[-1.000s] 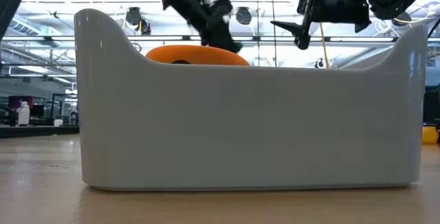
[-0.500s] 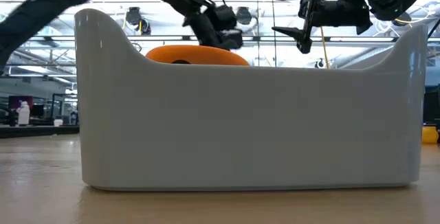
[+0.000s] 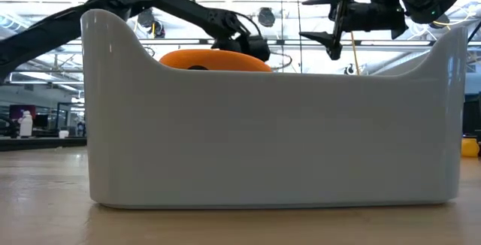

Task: Pick & Place Toys
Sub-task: Put the green game piece into the orange bin, then put the yellow game piece into the orange bin

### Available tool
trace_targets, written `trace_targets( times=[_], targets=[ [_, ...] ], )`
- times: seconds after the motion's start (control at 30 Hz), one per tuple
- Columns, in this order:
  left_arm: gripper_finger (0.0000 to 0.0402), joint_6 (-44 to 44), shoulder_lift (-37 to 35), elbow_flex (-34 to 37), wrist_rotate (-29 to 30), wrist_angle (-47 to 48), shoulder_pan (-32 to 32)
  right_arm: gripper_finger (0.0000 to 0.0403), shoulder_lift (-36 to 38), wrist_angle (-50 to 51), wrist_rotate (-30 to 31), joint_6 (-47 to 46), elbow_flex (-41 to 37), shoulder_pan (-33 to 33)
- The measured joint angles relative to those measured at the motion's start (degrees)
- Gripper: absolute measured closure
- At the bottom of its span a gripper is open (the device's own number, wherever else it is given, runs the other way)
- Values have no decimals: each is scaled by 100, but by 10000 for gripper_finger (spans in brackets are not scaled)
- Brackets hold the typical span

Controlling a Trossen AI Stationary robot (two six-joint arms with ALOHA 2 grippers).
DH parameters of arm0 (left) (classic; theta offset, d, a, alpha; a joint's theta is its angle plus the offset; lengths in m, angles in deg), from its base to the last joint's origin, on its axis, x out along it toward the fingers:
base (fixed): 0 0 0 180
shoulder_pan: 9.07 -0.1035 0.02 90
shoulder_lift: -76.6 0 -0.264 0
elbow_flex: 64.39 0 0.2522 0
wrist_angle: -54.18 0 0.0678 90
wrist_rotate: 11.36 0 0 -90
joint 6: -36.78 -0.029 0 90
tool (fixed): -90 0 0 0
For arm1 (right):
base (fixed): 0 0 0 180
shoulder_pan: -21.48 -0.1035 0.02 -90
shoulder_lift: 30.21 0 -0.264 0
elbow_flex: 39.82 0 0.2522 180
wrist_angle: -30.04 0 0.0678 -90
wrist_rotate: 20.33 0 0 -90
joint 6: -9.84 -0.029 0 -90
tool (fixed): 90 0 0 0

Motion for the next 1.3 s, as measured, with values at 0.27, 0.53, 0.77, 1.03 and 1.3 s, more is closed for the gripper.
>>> trace_targets(
  times=[0.27,0.53,0.77,1.03,1.3],
  targets=[
    [256,40,233,3,112,62,80,99,0,0,-2,91,0,204],
    [237,-4,271,2,120,32,92,99,0,2,-4,91,0,236],
    [224,13,269,2,320,9,92,99,0,2,-6,91,0,234],
    [166,53,269,2,383,-8,92,99,0,2,22,422,0,234],
    [149,507,-126,9,291,33,92,99,0,2,27,395,0,234]
  ],
)
